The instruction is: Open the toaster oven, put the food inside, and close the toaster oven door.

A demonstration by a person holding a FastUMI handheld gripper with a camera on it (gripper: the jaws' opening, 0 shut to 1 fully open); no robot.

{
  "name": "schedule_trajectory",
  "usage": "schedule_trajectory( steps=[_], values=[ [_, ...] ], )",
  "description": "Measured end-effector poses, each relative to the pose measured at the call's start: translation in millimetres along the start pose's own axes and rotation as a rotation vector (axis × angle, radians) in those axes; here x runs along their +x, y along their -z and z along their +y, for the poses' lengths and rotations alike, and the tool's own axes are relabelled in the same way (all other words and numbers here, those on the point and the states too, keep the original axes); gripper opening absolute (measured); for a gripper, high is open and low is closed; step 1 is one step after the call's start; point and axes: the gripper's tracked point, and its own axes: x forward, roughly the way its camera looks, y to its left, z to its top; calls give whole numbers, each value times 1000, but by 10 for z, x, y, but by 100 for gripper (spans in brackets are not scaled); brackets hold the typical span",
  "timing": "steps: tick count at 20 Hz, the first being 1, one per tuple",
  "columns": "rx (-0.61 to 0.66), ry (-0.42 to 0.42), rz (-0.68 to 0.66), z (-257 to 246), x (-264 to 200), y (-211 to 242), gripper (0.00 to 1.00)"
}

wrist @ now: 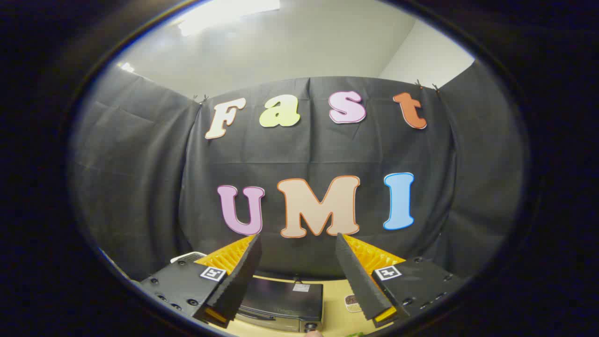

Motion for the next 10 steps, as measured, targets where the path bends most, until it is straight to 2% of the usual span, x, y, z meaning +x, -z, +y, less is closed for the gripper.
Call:
schedule_trajectory(
  steps=[10],
  values=[
    [0,-4,37,21,21,135,99]
  ],
)
